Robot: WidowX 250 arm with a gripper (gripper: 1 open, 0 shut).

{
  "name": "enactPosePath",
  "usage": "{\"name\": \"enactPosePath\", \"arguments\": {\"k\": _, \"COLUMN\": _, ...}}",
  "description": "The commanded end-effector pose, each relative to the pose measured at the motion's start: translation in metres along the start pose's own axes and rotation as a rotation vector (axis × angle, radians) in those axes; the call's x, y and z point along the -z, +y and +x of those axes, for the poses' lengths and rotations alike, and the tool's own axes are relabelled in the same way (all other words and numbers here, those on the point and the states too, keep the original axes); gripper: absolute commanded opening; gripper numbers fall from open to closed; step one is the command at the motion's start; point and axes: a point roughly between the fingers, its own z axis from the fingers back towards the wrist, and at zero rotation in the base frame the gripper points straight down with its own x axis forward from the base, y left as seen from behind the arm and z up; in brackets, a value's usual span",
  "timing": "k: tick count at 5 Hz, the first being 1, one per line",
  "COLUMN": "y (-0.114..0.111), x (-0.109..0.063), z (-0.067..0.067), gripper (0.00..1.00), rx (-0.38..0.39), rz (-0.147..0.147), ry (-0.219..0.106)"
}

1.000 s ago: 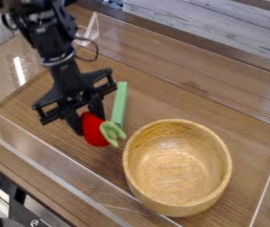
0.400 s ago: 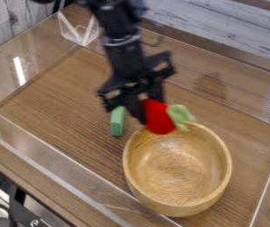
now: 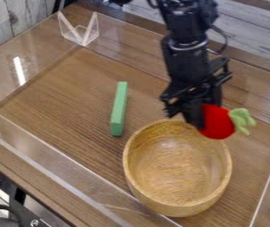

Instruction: Move the red object to the right side of the table

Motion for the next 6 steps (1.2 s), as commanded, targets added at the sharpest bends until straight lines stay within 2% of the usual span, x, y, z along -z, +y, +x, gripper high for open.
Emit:
{"name": "enactPosePath", "arguments": {"k": 1, "y": -0.027, "x": -0.001, "z": -0.01, "gripper": 0.0, "rx": -0.018, "rz": -0.052, "ry": -0.002}}
{"name": "enactPosePath", "arguments": {"k": 2, "y": -0.037, "x": 0.008, "z": -0.014, "gripper": 0.0, "rx": -0.037, "rz": -0.059, "ry": -0.003}}
{"name": "enactPosePath", "arguments": {"k": 6, "y": -0.059, "x": 0.026, "z": -0.008, "gripper": 0.0, "rx": -0.052, "rz": -0.083, "ry": -0.025}}
